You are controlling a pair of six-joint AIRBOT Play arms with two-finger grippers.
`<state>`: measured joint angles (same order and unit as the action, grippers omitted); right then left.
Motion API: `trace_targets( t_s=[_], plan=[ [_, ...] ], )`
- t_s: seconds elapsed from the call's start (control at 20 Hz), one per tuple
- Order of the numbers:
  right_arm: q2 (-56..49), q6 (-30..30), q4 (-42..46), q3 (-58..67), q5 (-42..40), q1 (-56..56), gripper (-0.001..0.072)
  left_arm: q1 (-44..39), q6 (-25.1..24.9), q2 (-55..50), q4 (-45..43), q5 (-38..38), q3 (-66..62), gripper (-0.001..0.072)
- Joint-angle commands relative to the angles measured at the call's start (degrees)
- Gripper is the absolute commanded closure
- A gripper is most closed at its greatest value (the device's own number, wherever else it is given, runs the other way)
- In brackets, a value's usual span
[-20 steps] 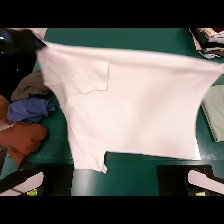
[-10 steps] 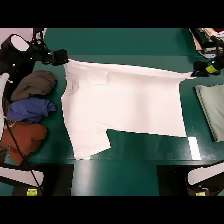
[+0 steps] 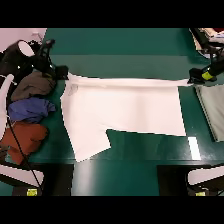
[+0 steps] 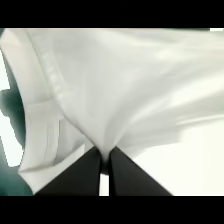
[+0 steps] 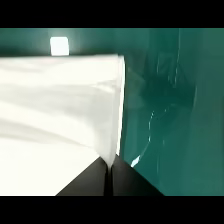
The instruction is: Fold the shirts.
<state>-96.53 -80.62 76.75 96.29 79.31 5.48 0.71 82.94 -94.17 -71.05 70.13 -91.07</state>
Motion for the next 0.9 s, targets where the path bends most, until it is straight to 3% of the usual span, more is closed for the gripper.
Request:
trace_targets(
  t_s=[0.0, 0.1, 0.15, 0.2, 0.25, 0.3, 0.5, 0.65, 0.85],
  plan=[
    [4.7, 0.1, -0.2, -10.8, -3.9, -0.1, 0.0698, 0.0, 0.2, 0.0, -0.9, 0.6, 7.0, 0.068],
    [6.3, 0.1, -1.1, -14.9, -6.4, -0.1, 0.0695, 0.0, 1.3, 0.0, -0.5, -1.0, 10.8, 0.0677],
    [7.0, 0.1, -2.0, -16.3, -7.1, 0.0, 0.0681, 0.0, 1.4, 0.0, -0.5, -1.1, 11.4, 0.0606],
    [7.3, 0.1, -3.5, -17.1, -7.1, 0.0, 0.0517, 0.1, 1.9, 0.0, -0.5, -0.6, 11.4, 0.0344],
    [7.9, 0.1, -4.7, -17.5, -6.6, 0.2, 0.0293, 0.2, 2.6, 0.9, -0.8, 0.3, 11.4, 0.0282],
    [8.8, 0.1, -5.2, -17.5, -5.5, 0.7, 0.0256, 0.2, 2.5, 2.2, -1.3, 1.0, 11.5, 0.0287],
    [15.7, 1.4, -5.2, -17.5, 0.4, 3.2, 0.0261, 0.2, 1.4, 12.4, -4.0, 7.3, 14.7, 0.0286],
    [20.9, 1.7, -5.2, -17.5, 5.2, 4.7, 0.0261, 0.2, 2.2, 23.1, -2.6, 6.7, 27.7, 0.0286],
    [25.6, 1.7, -5.9, -17.5, 4.7, 4.9, 0.0261, 0.2, 2.7, 35.4, 2.9, 5.2, 48.8, 0.0286]
  ],
)
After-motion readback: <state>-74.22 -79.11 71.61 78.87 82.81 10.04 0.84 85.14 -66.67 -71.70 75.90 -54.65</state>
